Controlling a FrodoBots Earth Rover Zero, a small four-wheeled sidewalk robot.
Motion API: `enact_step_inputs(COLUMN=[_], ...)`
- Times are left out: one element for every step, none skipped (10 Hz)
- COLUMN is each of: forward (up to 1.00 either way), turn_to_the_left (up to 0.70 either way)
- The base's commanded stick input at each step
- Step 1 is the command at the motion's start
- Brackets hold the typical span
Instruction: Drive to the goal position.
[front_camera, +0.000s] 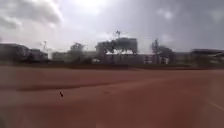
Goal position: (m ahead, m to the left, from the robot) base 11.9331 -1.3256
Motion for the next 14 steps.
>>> enact_step_inputs(forward=[0.7,0.7,0.7,0.7,0.7,0.7,0.7,0.7,0.7,0.7,0.7,0.7,0.7,0.7], turn_to_the_left=[0.0,0.0,0.0,0.0,0.0,0.0,0.0,0.0,0.0,0.0,0.0,0.0,0.0,0.0])
